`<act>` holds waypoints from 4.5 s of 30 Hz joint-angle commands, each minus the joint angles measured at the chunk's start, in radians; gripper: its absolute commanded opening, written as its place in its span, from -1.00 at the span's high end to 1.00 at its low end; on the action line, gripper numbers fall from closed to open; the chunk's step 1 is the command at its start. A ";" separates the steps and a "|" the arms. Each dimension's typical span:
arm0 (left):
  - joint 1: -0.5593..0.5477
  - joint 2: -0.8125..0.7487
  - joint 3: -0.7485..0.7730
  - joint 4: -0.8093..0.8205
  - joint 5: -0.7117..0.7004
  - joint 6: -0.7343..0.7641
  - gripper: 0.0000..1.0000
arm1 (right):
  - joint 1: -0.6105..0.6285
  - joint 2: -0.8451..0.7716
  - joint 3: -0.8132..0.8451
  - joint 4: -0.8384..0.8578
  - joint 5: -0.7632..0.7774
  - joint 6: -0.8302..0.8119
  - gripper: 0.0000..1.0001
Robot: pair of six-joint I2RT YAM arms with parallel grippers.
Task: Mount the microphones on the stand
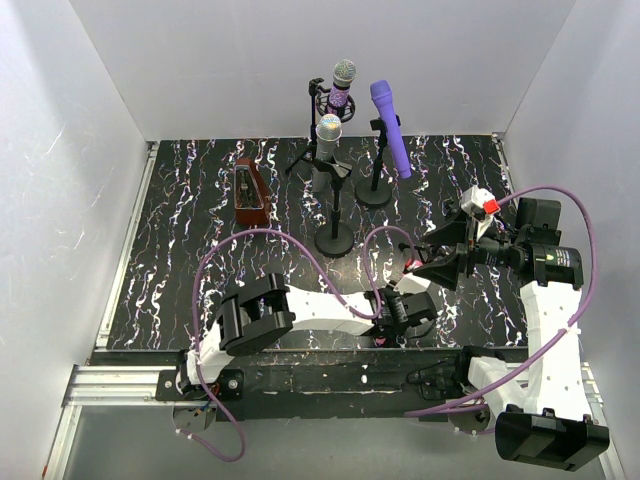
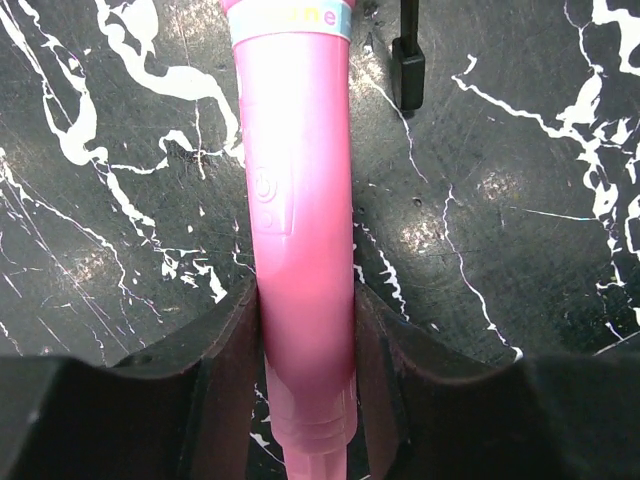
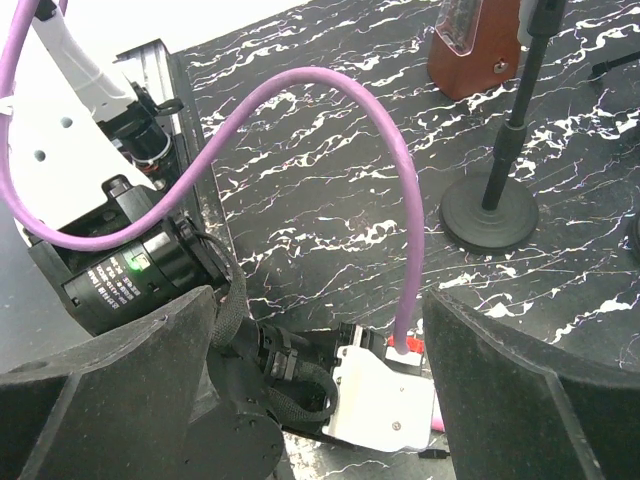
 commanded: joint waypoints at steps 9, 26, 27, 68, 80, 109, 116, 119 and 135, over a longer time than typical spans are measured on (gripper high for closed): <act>0.010 -0.353 -0.325 0.158 0.080 0.029 1.00 | -0.005 -0.012 0.013 -0.004 -0.013 -0.007 -0.81; 0.005 -1.074 -0.767 0.478 0.220 0.257 1.00 | -0.005 0.013 0.146 -0.212 -0.008 -0.113 -0.81; 0.005 -1.082 -0.760 0.479 0.220 0.265 1.00 | -0.005 0.011 0.149 -0.215 -0.008 -0.113 -0.81; 0.005 -1.001 -0.554 0.643 0.216 0.356 1.00 | -0.004 0.048 0.159 -0.228 -0.056 -0.103 -0.81; 0.005 -0.990 -0.599 0.770 0.197 0.316 1.00 | 0.005 0.071 0.137 -0.197 -0.071 -0.087 -0.81; 0.005 -0.883 -0.585 0.907 0.183 0.306 1.00 | 0.110 0.126 0.166 -0.137 -0.045 0.005 -0.81; 0.007 -0.824 -0.531 0.932 0.174 0.342 1.00 | 0.110 0.126 0.168 0.093 -0.037 0.268 -0.80; 0.008 -0.806 -0.507 0.927 0.165 0.348 1.00 | 0.108 0.135 0.171 0.160 -0.072 0.374 -0.80; 0.037 -0.800 -0.453 0.870 0.133 0.388 1.00 | 0.110 0.138 0.194 0.332 -0.229 0.629 -0.82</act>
